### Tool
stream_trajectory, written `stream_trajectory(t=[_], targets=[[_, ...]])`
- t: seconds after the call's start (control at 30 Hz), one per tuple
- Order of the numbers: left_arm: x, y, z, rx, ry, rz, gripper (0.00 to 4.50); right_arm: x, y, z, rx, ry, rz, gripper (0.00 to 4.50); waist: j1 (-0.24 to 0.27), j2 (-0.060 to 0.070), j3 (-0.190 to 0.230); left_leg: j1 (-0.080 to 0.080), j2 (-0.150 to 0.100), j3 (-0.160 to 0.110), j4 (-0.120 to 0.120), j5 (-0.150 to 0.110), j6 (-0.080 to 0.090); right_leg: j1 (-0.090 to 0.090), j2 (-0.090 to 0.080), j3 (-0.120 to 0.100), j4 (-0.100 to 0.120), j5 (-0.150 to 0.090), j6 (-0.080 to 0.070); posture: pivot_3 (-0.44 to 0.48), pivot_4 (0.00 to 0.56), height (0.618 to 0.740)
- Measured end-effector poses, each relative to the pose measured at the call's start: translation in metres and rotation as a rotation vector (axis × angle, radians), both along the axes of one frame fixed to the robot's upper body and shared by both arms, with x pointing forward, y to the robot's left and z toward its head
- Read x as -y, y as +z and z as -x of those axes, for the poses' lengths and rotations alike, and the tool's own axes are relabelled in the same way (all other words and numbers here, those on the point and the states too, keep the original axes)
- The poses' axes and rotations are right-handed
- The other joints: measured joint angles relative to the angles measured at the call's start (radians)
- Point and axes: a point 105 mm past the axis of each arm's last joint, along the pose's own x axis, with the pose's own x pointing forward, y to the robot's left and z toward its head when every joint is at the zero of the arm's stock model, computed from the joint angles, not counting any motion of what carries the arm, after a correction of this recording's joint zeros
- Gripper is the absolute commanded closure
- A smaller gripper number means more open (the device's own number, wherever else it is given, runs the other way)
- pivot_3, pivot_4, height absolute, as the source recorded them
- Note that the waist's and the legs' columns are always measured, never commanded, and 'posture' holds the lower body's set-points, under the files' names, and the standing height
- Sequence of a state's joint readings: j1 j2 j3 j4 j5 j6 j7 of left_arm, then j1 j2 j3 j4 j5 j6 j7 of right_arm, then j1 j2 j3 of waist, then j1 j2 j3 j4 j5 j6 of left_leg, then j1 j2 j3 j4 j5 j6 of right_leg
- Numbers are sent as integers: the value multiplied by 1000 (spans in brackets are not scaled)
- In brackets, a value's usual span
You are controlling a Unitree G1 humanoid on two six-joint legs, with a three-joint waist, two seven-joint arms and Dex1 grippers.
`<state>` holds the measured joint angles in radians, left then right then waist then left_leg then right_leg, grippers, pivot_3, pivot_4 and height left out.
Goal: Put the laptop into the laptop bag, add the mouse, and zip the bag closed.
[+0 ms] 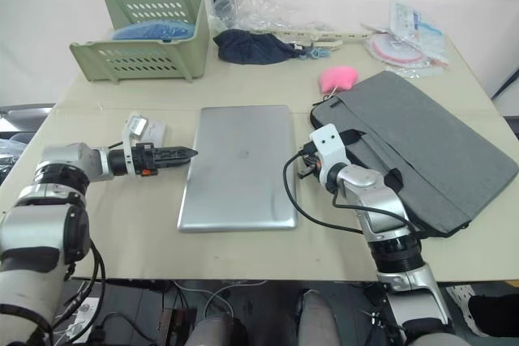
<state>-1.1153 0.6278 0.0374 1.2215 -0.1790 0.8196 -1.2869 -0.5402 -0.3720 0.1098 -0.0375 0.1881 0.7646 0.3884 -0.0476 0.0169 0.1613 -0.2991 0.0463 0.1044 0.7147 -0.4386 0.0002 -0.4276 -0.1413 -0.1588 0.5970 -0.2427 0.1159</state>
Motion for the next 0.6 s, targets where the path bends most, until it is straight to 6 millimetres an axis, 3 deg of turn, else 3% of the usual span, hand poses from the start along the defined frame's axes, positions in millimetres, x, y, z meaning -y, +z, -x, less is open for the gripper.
stream_trajectory(t=[0.6], targets=[[9, -1, -7, 7, 7, -42, 0, -22, -6, -5, -10, 48, 34, 4427, 3, 2, -1, 1, 0, 0, 1, 0, 0, 1, 0, 1, 2, 0, 0, 0, 150, 740]])
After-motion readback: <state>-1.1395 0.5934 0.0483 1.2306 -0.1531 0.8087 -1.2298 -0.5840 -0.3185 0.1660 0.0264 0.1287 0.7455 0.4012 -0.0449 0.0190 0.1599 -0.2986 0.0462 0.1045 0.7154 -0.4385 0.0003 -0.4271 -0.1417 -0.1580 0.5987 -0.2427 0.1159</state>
